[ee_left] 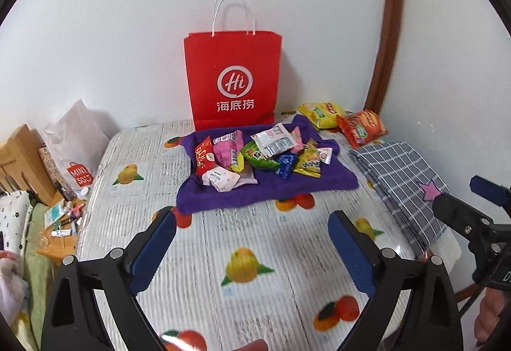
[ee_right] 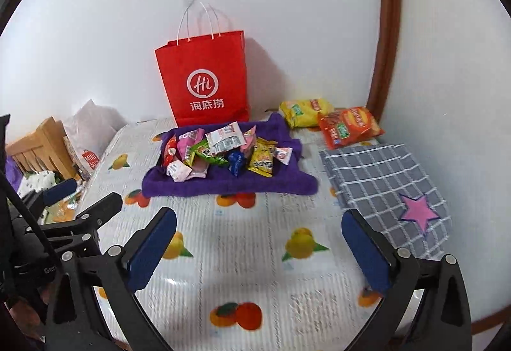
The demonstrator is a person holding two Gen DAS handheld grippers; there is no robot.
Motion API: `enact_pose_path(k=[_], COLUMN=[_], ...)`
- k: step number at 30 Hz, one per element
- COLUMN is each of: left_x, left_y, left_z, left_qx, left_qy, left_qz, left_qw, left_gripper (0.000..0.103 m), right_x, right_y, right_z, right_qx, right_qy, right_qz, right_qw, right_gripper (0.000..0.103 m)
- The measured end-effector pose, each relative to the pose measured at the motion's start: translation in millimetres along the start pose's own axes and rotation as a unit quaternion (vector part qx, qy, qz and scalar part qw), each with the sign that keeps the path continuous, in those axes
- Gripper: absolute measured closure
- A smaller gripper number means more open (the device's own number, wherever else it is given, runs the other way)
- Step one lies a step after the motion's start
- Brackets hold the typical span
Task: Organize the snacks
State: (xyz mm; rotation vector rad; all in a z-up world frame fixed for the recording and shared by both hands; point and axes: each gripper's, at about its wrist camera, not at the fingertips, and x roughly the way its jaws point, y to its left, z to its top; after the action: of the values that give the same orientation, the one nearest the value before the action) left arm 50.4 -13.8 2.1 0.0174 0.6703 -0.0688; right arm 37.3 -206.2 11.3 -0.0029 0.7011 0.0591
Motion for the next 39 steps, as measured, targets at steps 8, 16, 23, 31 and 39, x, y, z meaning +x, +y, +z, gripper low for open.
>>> enact_pose_path(k=[8, 16, 23, 31, 39], left_x=[-46.8, -63.5, -68.8, -71.5, -70.7], left_y=[-17.4, -29.1, -32.9, -33.3, -35.2], left_z=[-12.6, -12.4, -13.0, -12.1, -12.3], left_qx=[0.008, -0.001, -0.005, -0.004, -0.005], left_qy=[-0.026, -0.034, -0.036, -0.037, -0.034], left_qz=[0.008, 0.0, -0.001, 0.001, -0.005], left_qw=[0.9996, 0.9994, 0.9994, 0.9993, 0.9994], left_gripper=[0.003, 0.003, 0.003, 0.003, 0.003], right_x=[-54.3, -82.8, -89.2, -92.2, -91.3], right_y=[-12.6, -24.8, -28.5, -30.3, -27.1], right_z=[-19.1, -24.6, -27.6, -30.5, -31.8], right_qx=[0.024, 0.031, 0.033, 0.034, 0.03], right_qy=[-0.035, -0.055, -0.061, -0.06, -0.058], right_qz=[0.014, 0.013, 0.011, 0.014, 0.015], right_qw=[0.999, 0.998, 0.998, 0.998, 0.998], right_gripper=[0.001, 0.001, 0.001, 0.001, 0.001])
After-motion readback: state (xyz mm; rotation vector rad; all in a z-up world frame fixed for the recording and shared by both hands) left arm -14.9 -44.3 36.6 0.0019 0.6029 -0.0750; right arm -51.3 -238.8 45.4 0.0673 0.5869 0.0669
